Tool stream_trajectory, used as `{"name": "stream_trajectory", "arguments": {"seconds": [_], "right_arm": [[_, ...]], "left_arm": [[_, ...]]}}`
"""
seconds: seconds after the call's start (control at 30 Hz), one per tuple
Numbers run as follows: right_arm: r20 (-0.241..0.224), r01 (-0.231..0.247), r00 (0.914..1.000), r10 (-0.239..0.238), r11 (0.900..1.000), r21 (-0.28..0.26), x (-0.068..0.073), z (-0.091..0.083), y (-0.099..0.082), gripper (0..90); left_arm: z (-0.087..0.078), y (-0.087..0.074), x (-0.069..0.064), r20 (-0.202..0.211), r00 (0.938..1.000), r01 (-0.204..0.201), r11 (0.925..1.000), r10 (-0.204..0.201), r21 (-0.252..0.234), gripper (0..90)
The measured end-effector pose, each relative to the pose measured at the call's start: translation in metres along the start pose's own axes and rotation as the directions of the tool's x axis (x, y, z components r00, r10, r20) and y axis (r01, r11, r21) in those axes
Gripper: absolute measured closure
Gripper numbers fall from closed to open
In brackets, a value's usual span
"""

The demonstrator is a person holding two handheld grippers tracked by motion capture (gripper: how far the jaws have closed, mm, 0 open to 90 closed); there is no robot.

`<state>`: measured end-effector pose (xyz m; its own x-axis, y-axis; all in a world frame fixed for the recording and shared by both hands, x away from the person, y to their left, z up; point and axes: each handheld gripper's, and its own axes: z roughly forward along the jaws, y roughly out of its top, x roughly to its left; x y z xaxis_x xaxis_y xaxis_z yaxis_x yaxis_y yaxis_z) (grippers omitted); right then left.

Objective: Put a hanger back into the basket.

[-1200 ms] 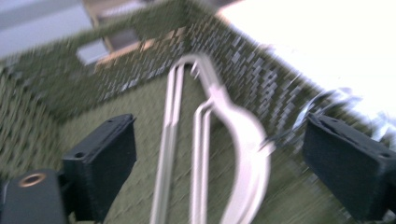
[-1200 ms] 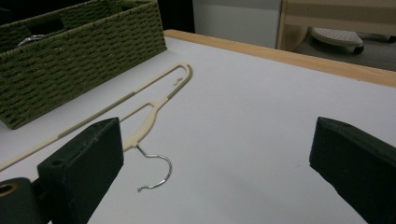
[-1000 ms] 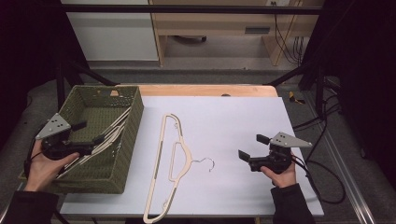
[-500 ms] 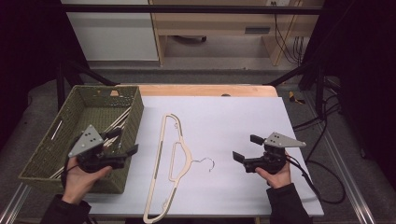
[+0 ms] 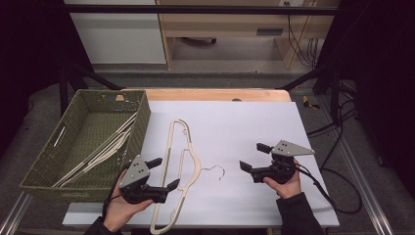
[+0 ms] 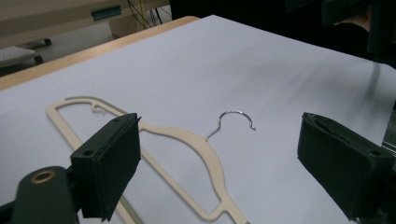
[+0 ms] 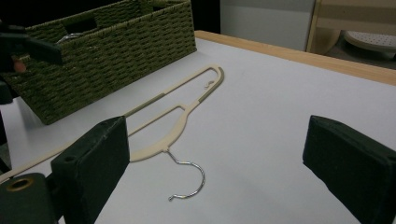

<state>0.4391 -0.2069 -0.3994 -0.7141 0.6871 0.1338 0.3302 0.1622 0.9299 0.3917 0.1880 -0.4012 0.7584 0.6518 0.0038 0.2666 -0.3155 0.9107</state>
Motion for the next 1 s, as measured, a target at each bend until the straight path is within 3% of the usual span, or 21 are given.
{"name": "stream_trajectory", "arguments": {"seconds": [0.27, 0.43, 0.63, 0.77, 1.0], "right_arm": [[-0.014, 0.006, 0.9999, -0.006, 0.9998, 0.021, 0.003, 0.006, -0.001, 9.3], [-0.026, 0.014, 0.9996, -0.013, 0.9992, 0.038, 0.007, 0.010, -0.002, 10.1], [-0.024, 0.027, 0.9994, -0.026, 0.9984, 0.050, 0.009, 0.012, -0.003, 9.9], [-0.027, 0.024, 0.9994, -0.022, 0.9981, 0.057, 0.010, 0.013, -0.004, 10.0], [-0.036, 0.027, 0.9991, -0.024, 0.9966, 0.078, 0.012, 0.019, -0.007, 10.6]], "left_arm": [[0.013, -0.022, -0.008, 0.008, 0.9993, 0.035, 0.9970, -0.036, 0.069, 28.2], [0.020, -0.035, -0.013, 0.011, 0.9984, 0.054, 0.9893, -0.056, 0.135, 37.3], [0.026, -0.047, -0.018, -0.006, 0.9967, 0.080, 0.9665, -0.081, 0.244, 51.9], [0.033, -0.053, -0.025, -0.005, 0.9963, 0.084, 0.9529, -0.086, 0.291, 56.1], [0.043, -0.060, -0.038, -0.008, 0.9972, 0.072, 0.9388, -0.074, 0.337, 62.6]]}}
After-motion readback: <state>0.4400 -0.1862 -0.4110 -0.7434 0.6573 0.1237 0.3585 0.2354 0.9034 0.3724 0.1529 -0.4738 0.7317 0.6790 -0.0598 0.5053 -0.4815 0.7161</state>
